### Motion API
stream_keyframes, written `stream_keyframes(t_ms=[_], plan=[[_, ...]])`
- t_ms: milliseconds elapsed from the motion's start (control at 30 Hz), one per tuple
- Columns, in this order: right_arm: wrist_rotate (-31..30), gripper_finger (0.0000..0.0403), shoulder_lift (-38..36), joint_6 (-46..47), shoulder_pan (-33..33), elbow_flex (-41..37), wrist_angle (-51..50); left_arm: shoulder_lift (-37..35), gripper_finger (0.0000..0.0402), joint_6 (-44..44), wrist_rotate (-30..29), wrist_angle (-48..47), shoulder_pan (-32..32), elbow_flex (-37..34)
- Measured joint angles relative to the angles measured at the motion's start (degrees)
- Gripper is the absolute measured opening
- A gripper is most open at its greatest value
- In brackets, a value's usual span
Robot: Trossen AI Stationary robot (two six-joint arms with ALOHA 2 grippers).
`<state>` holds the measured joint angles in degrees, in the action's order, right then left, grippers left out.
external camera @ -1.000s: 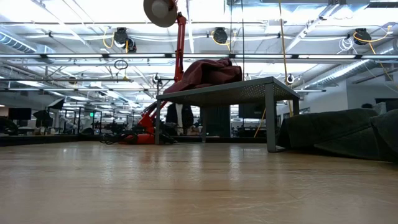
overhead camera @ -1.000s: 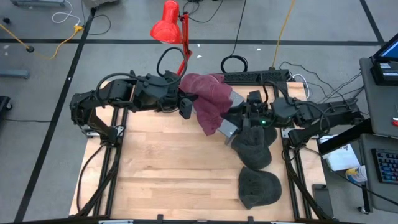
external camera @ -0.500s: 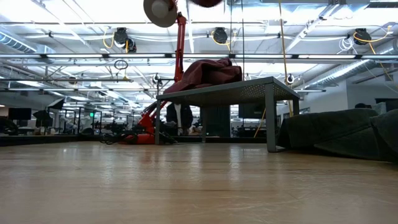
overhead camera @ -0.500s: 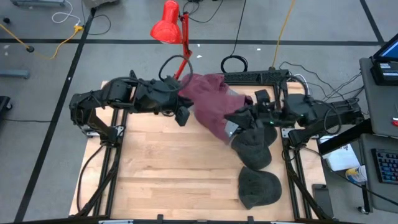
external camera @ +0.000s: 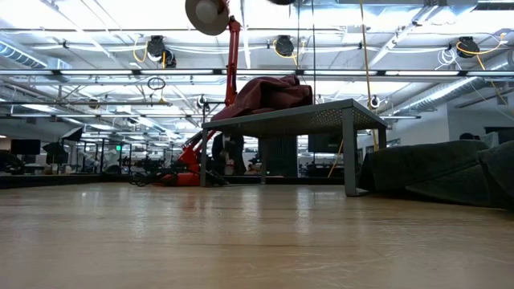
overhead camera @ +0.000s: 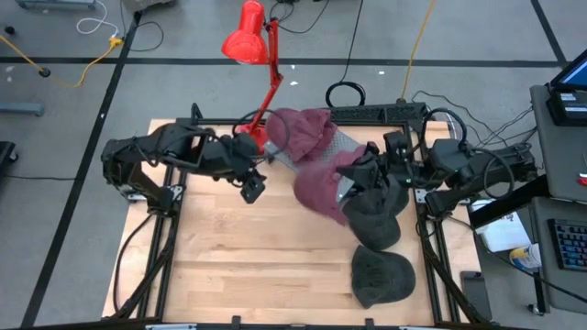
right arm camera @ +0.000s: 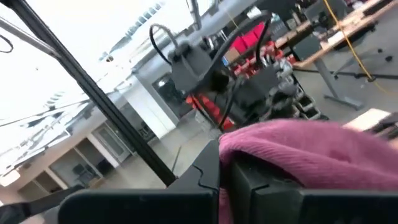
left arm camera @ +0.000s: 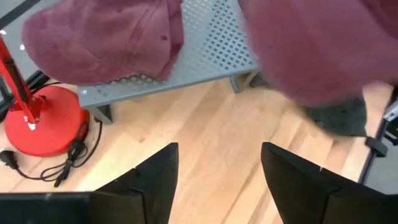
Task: Pick & Place hat
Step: Stack the red cap on top of the red cap on the shelf
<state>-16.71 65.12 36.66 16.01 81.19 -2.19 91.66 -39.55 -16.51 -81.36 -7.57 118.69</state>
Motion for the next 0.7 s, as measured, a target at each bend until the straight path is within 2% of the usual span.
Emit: stream_keyframes(t_ms=[67,367,700], plan=[[-0.2,0.0001,0.0,-0.4,-0.2,0.0,1.4,0.0,0.024,0.0,0.0,0.1,-0.8,0.0],[-10.2,0.0,0.0,-4.6,-3.3,0.0,6.1,0.0,0.0229,1.6,0.1,-0.7,-3.3,0.0],[-10.4,0.0,1.3,-1.5,-13.0,0.1,8.0,0.0,0.0214,0.9,0.1,-3.1,-5.0,0.0]])
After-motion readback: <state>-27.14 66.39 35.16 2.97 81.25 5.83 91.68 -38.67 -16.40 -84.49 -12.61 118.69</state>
